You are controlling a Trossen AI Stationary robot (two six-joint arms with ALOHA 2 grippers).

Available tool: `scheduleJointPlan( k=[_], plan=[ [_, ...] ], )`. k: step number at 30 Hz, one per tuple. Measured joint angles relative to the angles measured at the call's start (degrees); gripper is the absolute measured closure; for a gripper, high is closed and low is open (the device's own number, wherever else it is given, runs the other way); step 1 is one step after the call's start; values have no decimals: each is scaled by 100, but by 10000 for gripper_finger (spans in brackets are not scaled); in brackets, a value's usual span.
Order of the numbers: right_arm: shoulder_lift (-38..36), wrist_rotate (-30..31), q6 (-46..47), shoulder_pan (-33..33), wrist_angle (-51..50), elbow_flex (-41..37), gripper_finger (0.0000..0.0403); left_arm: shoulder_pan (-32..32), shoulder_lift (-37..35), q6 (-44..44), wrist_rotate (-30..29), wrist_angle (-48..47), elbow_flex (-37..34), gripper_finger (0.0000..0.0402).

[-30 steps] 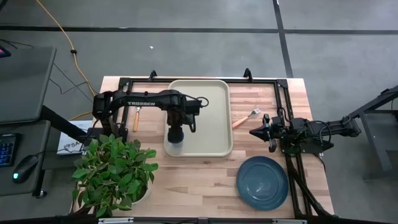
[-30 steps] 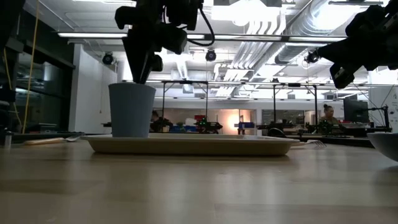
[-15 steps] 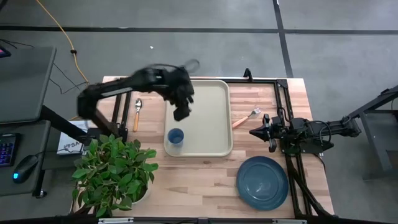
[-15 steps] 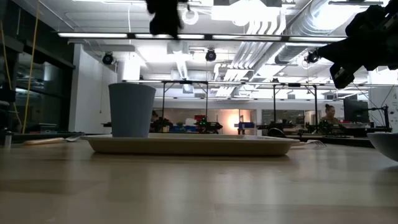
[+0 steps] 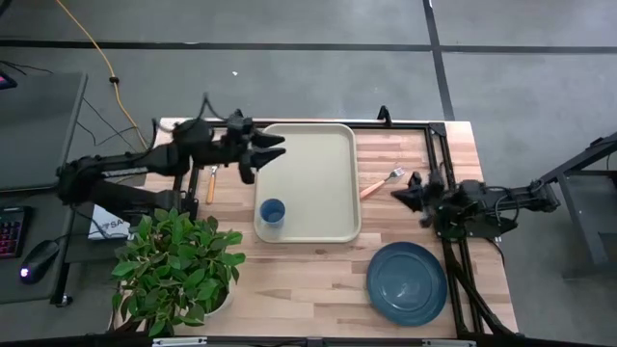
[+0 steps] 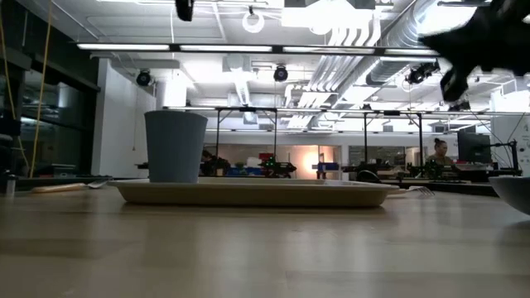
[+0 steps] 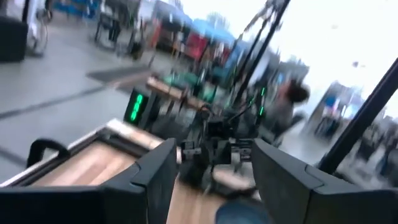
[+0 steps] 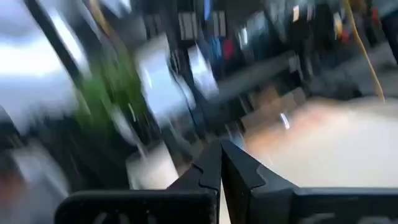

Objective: Pick and place plate/cup/fork/spoon on tray
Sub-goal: Put the blue plate on the white tray to the top of the blue cup

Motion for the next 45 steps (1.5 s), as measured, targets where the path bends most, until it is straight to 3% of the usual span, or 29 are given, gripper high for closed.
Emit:
scheduleJointPlan(
  k=[3, 8, 10, 12, 18, 25, 27, 31, 35, 40, 42, 45],
  plan=[
    [26, 855, 122, 0, 1250, 0, 402, -22, -316, -187, -223, 589, -417, 213],
    [120, 2320, 106, -10, 3310, 12, 402, -17, -567, -189, -291, 688, -533, 213],
    [257, 2519, 72, -53, 3640, 152, 402, -17, -622, -167, -288, 679, -533, 213],
    [484, 2309, -61, -118, 3503, 559, 402, -20, -658, -116, -286, 681, -533, 213],
    [1610, 2202, -214, -233, 836, 2404, 378, -17, -676, -97, -277, 663, -533, 213],
    [2896, 1774, 482, -413, -4398, 5127, 240, -17, -676, -97, -206, 572, -533, 213],
    [3278, 1377, 1038, -475, -5835, 5730, 203, -17, -676, -97, -141, 571, -533, 213],
    [3986, -210, 2157, -468, -7862, 6064, 162, -17, -676, -97, -118, 572, -533, 213],
    [4449, -1707, 2735, -132, -8193, 5335, 156, -17, -676, -97, -118, 574, -533, 213],
    [4825, -2713, 3315, 548, -7505, 4147, 155, -17, -681, -96, -118, 576, -533, 213],
    [4907, -2805, 3620, 835, -7199, 3774, 155, -17, -681, -95, -118, 576, -533, 213],
    [5015, -2410, 4082, 1212, -6961, 3374, 155, -17, -681, -95, -118, 576, -533, 213]
  ],
)
